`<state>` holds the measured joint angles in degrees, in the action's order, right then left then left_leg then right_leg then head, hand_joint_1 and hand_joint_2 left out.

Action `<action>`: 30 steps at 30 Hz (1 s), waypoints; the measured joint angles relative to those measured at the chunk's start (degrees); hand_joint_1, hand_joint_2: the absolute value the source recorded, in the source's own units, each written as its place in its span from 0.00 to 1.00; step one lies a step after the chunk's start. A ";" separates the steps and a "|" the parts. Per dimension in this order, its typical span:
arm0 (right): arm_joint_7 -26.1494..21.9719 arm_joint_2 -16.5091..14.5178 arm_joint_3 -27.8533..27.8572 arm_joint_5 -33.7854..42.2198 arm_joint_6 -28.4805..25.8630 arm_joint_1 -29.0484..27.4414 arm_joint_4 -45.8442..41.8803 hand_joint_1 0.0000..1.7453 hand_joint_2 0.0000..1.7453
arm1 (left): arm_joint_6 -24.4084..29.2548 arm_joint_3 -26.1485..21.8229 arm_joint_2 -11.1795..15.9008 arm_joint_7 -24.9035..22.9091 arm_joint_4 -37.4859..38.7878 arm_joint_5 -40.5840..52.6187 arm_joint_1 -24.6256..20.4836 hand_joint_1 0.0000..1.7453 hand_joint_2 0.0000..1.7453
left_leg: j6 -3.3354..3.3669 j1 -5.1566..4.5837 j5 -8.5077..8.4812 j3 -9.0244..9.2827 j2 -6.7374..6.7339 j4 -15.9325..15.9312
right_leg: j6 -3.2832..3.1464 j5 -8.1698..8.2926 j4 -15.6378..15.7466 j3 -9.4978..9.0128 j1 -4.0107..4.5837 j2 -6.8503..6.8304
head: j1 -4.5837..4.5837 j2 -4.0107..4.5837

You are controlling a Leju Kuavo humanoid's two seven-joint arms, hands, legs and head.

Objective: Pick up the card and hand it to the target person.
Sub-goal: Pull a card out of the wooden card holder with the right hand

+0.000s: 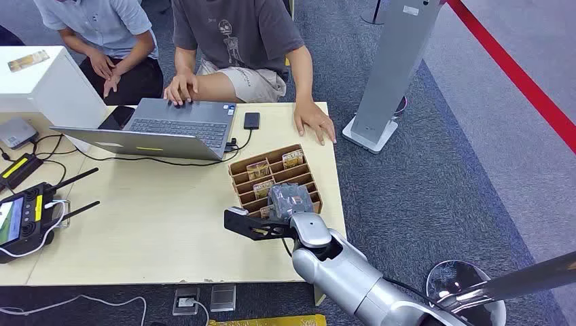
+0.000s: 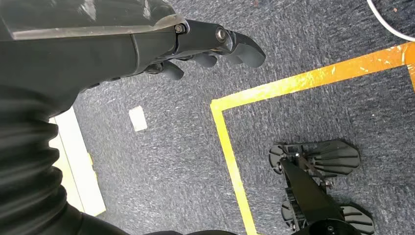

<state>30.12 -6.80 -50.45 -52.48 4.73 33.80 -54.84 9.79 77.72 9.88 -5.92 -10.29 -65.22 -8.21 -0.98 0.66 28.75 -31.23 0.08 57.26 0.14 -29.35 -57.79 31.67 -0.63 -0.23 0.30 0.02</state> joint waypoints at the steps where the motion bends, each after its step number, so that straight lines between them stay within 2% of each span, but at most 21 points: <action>1: -0.02 0.00 0.01 0.01 -0.02 0.00 0.00 0.72 1.00 | 0.01 0.00 0.00 -0.01 0.00 0.00 0.00 0.00 1.00 | 0.00 0.00 0.00 0.00 0.00 0.00 | 0.00 0.00 0.00 0.00 0.00 0.00 | 0.00 0.00; 7: -0.12 0.00 0.02 0.09 -0.19 0.02 0.00 0.84 1.00 | 0.04 0.00 0.00 -0.07 0.00 0.00 0.00 0.00 1.00 | 0.00 0.00 0.00 0.01 0.00 0.00 | 0.00 0.00 0.00 -0.01 0.00 0.00 | 0.01 0.00; 30: -0.76 -0.11 0.03 0.26 -0.69 0.06 -1.12 0.85 1.00 | 0.68 0.00 0.00 -0.78 0.00 -1.08 0.04 0.00 1.00 | 0.00 0.00 0.00 0.00 0.00 0.00 | 0.00 0.00 0.00 0.00 0.00 0.00 | 0.00 0.00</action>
<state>29.36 -6.91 -50.42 -52.22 4.04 33.86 -55.96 10.47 77.72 9.88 -6.70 -10.29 -66.30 -8.17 -0.98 0.66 28.74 -31.23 0.08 57.26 0.14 -29.35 -57.79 31.66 -0.63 -0.23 0.30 0.02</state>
